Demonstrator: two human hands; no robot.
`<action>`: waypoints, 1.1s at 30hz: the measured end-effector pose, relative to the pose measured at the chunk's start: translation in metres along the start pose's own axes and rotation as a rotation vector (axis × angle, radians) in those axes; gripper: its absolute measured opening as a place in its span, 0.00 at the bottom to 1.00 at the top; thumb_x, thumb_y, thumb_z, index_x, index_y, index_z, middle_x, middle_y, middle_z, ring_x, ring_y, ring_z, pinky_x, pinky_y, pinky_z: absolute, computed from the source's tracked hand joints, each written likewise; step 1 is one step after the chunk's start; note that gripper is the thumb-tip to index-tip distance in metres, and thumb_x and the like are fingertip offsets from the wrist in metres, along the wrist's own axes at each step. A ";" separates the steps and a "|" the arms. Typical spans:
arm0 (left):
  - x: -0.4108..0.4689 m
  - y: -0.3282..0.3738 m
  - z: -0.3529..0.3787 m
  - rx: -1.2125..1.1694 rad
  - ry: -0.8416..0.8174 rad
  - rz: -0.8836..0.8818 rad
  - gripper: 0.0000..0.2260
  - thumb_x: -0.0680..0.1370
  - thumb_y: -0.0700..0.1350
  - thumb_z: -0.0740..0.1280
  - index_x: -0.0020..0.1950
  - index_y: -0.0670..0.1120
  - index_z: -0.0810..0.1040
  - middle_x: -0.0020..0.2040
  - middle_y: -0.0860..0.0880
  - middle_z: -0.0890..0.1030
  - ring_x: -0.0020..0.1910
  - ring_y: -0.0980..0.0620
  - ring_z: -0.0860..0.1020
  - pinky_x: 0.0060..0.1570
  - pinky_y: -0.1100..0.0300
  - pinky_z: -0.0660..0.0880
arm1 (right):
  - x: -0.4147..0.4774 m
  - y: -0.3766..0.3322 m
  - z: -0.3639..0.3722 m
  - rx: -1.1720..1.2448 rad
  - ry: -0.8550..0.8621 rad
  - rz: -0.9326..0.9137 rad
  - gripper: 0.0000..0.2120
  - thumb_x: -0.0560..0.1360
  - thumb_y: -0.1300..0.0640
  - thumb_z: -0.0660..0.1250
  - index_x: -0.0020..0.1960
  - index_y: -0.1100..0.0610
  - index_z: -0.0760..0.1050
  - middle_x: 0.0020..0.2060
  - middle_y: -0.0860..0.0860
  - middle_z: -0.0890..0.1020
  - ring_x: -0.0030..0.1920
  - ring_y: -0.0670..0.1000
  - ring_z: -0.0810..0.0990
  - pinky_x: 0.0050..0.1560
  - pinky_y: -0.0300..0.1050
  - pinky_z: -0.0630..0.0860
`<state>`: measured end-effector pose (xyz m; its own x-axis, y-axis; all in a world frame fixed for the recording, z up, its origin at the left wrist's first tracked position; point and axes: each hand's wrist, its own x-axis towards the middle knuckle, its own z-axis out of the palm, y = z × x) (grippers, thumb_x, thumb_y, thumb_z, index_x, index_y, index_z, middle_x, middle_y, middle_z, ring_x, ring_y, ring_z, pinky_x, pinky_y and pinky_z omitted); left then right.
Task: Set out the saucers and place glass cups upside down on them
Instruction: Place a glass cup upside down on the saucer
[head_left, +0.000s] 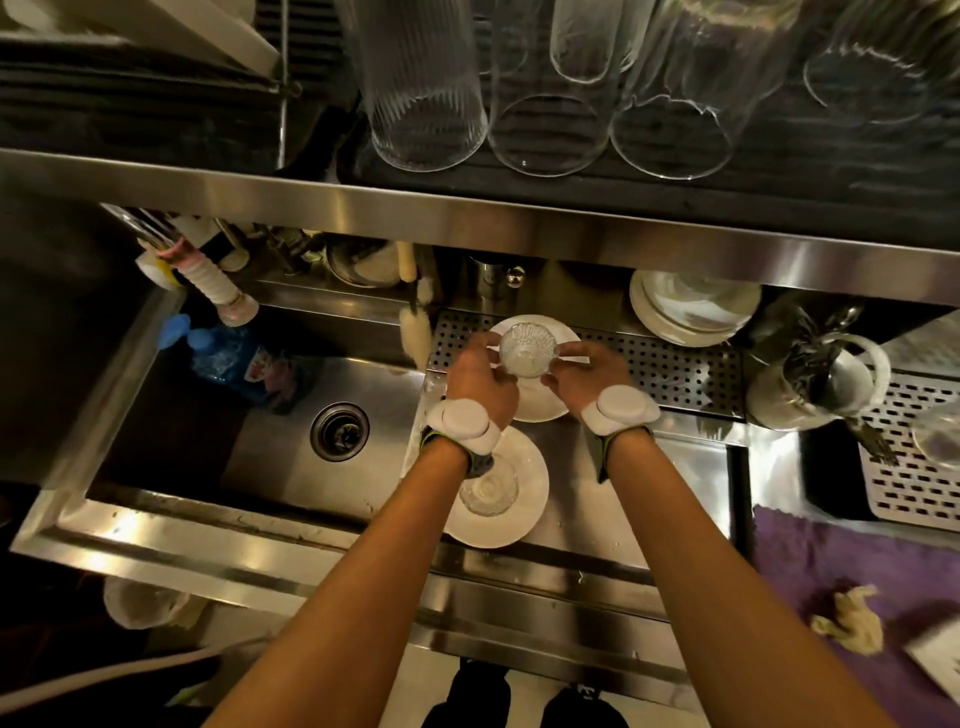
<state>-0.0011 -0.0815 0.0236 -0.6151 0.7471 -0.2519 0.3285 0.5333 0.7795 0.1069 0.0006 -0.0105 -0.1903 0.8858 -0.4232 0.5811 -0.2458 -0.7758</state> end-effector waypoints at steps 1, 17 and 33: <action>0.000 0.000 0.001 0.000 -0.002 0.009 0.17 0.74 0.33 0.64 0.63 0.41 0.75 0.57 0.42 0.82 0.55 0.44 0.81 0.51 0.58 0.77 | 0.000 0.002 0.000 0.004 0.006 0.010 0.09 0.71 0.59 0.74 0.48 0.49 0.78 0.56 0.55 0.85 0.57 0.54 0.84 0.57 0.42 0.79; -0.003 -0.010 0.011 0.029 -0.066 -0.019 0.18 0.76 0.34 0.63 0.66 0.43 0.72 0.58 0.42 0.80 0.55 0.43 0.80 0.55 0.53 0.80 | -0.008 0.011 -0.002 0.061 0.036 0.096 0.07 0.69 0.57 0.73 0.41 0.45 0.79 0.40 0.48 0.84 0.50 0.54 0.86 0.57 0.50 0.82; -0.012 -0.021 -0.005 0.060 0.093 -0.104 0.16 0.77 0.36 0.62 0.65 0.41 0.73 0.62 0.39 0.78 0.61 0.39 0.77 0.62 0.48 0.76 | 0.001 0.024 -0.031 -0.034 0.060 0.118 0.13 0.78 0.54 0.66 0.58 0.58 0.83 0.57 0.55 0.85 0.59 0.56 0.82 0.55 0.40 0.72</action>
<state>-0.0046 -0.1035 0.0130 -0.7110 0.6480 -0.2730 0.3001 0.6308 0.7156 0.1453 0.0072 -0.0153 -0.0718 0.8736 -0.4813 0.6232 -0.3375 -0.7055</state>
